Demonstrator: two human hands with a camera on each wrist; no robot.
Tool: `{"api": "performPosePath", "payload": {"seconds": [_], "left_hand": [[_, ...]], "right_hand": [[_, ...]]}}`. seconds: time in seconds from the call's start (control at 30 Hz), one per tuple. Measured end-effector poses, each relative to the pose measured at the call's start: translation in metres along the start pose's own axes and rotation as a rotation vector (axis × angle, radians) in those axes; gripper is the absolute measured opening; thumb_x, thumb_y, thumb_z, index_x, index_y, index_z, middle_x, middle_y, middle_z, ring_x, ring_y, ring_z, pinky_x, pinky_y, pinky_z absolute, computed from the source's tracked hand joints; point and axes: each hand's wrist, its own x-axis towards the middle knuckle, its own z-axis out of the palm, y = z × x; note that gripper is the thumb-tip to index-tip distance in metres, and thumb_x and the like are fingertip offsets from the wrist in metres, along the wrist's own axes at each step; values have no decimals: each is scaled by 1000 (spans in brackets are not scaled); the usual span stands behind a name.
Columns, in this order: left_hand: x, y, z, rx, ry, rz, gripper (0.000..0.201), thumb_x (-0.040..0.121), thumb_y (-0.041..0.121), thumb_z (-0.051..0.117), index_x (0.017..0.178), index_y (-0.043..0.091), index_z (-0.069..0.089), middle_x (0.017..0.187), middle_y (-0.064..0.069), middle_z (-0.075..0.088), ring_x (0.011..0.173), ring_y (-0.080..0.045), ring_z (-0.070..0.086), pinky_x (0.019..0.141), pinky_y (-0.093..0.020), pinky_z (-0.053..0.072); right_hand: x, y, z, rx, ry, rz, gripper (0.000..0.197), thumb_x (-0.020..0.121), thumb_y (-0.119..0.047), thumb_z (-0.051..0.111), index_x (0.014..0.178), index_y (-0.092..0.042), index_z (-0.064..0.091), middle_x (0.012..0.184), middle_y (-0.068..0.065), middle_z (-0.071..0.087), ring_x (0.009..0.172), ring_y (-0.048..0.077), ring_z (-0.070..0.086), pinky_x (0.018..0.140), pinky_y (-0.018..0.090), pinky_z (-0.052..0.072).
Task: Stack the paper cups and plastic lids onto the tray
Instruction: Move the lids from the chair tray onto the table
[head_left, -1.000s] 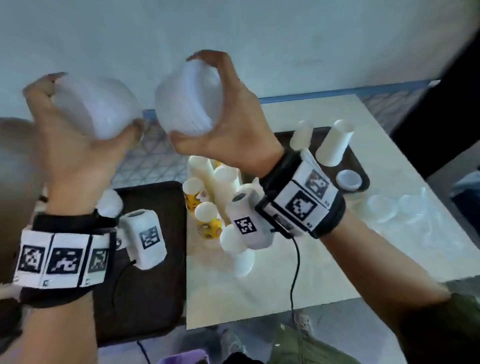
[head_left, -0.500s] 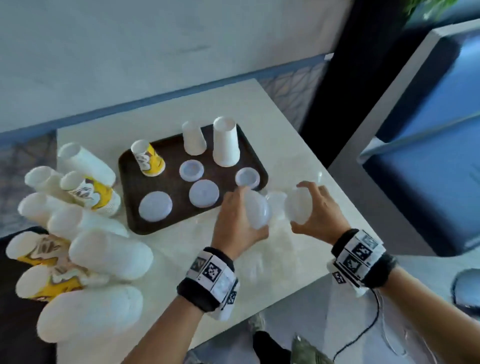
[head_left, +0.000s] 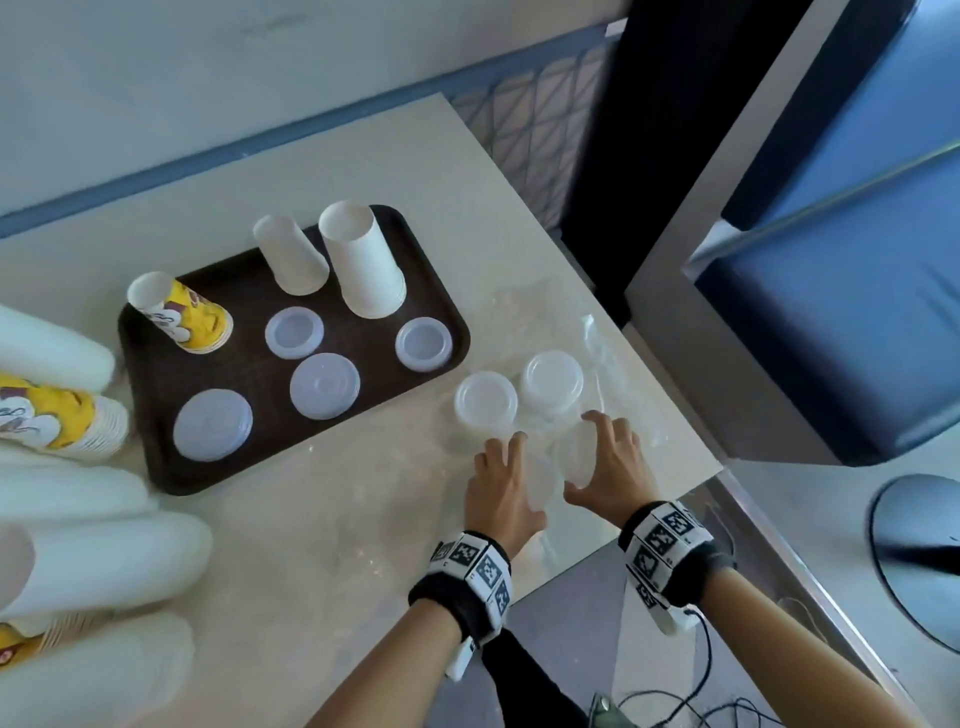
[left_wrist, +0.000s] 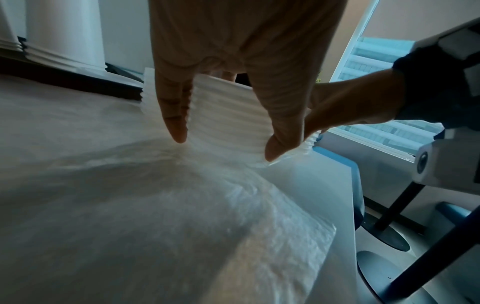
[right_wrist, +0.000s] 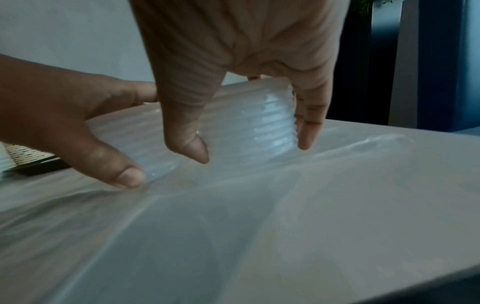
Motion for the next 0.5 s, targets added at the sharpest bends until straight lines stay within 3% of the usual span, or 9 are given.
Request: {"api": "performPosePath", "payload": {"seconds": [0.23, 0.5], "left_hand": [[9, 11, 5, 70, -17, -51, 89, 69, 25, 74, 140, 15, 22, 128, -12, 36, 113, -28, 42, 87, -35, 46], [11, 16, 10, 131, -20, -74, 88, 70, 28, 73, 140, 16, 21, 128, -11, 38, 112, -28, 42, 86, -36, 45]], "right_hand": [[11, 9, -2, -78, -20, 2, 86, 61, -26, 77, 134, -17, 31, 122, 11, 39, 109, 28, 42, 81, 34, 45], [16, 15, -2, -118, -32, 23, 93, 61, -36, 79, 138, -20, 28, 127, 10, 38, 114, 29, 41, 90, 37, 43]]}}
